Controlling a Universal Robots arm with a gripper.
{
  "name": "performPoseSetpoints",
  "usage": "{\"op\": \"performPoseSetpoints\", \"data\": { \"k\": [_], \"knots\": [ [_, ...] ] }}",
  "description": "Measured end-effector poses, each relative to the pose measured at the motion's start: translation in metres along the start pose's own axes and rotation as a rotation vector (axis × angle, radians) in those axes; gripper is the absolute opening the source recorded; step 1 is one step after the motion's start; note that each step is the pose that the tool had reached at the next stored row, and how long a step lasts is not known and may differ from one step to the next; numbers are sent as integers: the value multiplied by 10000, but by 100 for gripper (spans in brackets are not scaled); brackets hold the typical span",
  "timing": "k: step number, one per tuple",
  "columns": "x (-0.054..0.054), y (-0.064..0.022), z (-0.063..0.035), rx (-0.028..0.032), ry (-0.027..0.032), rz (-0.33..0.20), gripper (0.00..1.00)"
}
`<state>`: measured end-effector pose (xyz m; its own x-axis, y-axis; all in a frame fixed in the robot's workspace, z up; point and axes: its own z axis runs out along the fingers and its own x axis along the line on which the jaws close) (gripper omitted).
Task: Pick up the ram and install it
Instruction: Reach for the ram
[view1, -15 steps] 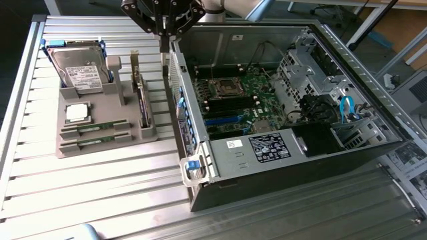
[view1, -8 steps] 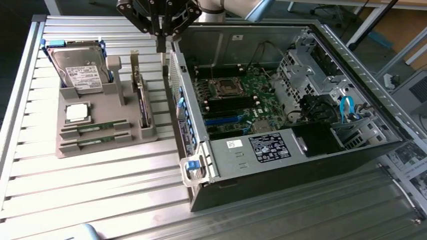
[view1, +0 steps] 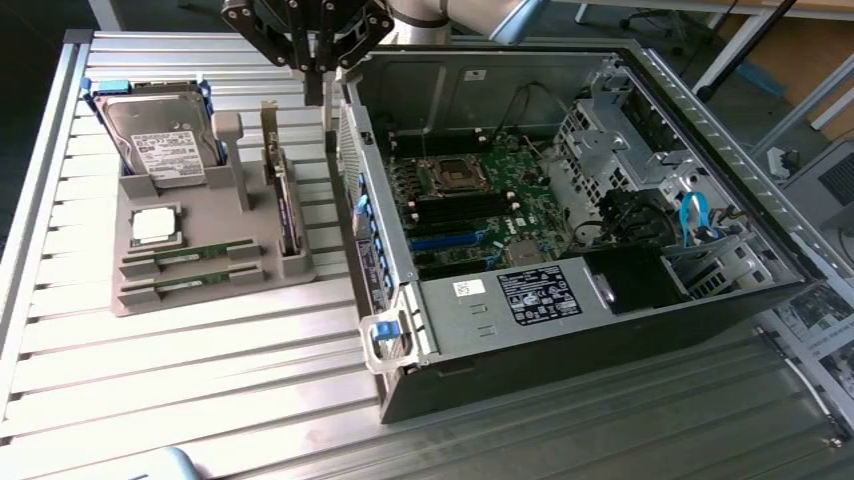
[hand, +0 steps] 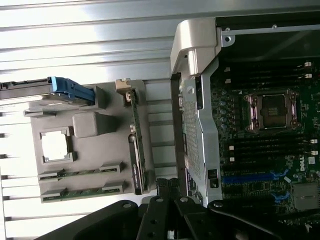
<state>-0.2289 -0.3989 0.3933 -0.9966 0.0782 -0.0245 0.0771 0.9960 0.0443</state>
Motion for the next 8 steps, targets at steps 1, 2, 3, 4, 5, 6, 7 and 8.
{"op": "performPoseSetpoints", "data": {
  "k": [1, 2, 3, 4, 5, 6, 7, 8],
  "knots": [
    [8, -1, 0, 0, 0, 0, 11],
    [16, -1, -1, 0, 0, 0, 11],
    [24, -2, -1, 0, 0, 0, 11],
    [33, -3, -1, 1, 1, -1, 11],
    [44, -4, -1, 0, 0, -1, 11],
    [53, -4, -2, 0, 0, 0, 11],
    [65, -5, -2, 0, 0, 0, 11],
    [73, -6, -2, 0, 0, 0, 11]
  ]
}}
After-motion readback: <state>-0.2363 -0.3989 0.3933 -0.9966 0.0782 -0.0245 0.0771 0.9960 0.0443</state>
